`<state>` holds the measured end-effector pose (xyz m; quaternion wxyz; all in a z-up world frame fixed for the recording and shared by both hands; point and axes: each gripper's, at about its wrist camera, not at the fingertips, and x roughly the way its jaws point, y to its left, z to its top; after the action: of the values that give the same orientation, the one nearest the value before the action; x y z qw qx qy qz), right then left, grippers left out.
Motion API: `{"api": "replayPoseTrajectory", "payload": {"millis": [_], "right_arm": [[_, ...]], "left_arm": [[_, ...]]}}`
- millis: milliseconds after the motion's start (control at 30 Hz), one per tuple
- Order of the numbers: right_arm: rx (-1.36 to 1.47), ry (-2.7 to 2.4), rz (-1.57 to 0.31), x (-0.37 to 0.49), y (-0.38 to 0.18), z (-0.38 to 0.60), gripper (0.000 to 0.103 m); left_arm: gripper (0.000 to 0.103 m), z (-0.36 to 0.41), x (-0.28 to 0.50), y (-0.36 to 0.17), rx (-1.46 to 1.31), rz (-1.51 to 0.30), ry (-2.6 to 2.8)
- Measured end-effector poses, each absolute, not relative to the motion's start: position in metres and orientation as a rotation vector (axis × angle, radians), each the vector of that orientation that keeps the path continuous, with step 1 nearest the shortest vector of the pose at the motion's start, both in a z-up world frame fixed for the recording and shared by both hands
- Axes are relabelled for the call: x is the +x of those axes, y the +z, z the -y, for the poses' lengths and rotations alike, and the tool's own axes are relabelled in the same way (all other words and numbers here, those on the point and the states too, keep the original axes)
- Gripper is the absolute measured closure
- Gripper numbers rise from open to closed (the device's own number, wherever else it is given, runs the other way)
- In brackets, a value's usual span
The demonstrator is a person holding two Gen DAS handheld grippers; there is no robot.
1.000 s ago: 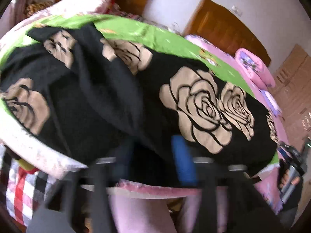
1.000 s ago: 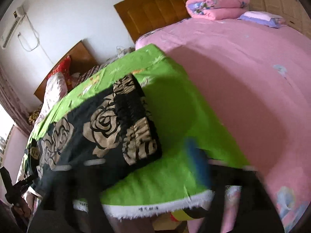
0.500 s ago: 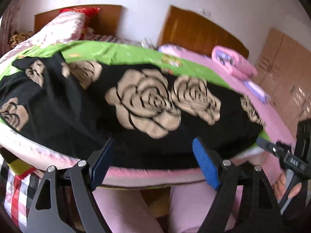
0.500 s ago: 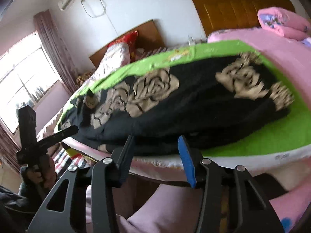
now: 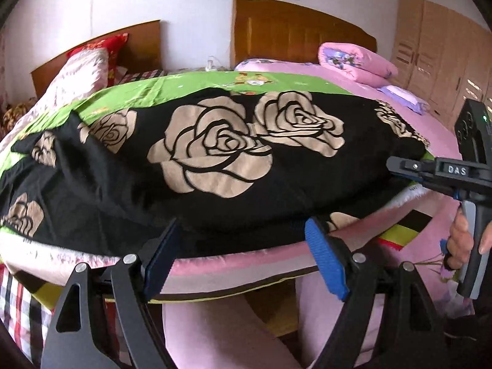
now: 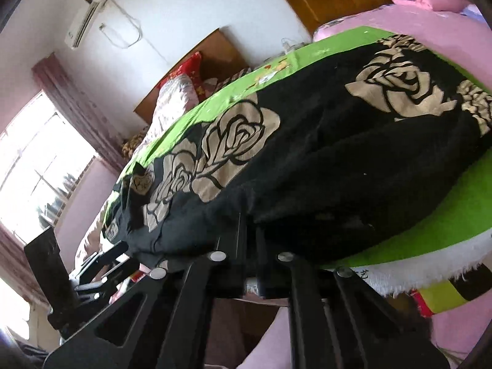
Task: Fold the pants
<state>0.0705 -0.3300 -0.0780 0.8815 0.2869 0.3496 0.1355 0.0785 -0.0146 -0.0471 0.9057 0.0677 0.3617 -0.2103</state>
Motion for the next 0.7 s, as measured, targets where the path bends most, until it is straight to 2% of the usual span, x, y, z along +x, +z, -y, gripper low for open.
{"api": "replayPoseTrajectory", "payload": {"millis": [200, 400, 433, 500, 567, 600, 700], "right_arm": [[0.623, 0.291, -0.637, 0.056, -0.051, 0.336, 0.097], [0.628, 0.292, -0.645, 0.055, -0.051, 0.337, 0.097], [0.632, 0.292, -0.647, 0.054, -0.052, 0.337, 0.097], [0.638, 0.294, -0.649, 0.054, -0.053, 0.338, 0.097], [0.641, 0.294, -0.651, 0.054, -0.053, 0.338, 0.097], [0.641, 0.294, -0.652, 0.054, -0.053, 0.339, 0.097], [0.644, 0.292, -0.649, 0.055, -0.053, 0.34, 0.097]], "left_arm": [[0.022, 0.042, 0.084, -0.041, 0.253, -0.735, -0.497], [0.024, 0.07, 0.1, -0.053, 0.362, -0.751, -0.498], [0.027, 0.074, 0.105, -0.056, 0.383, -0.755, -0.485], [0.046, 0.078, 0.109, -0.059, 0.41, -0.768, -0.491], [0.058, 0.081, 0.111, -0.06, 0.423, -0.78, -0.531], [0.061, 0.082, 0.11, -0.061, 0.428, -0.776, -0.539], [0.061, 0.083, 0.097, -0.058, 0.478, -0.73, -0.569]]}}
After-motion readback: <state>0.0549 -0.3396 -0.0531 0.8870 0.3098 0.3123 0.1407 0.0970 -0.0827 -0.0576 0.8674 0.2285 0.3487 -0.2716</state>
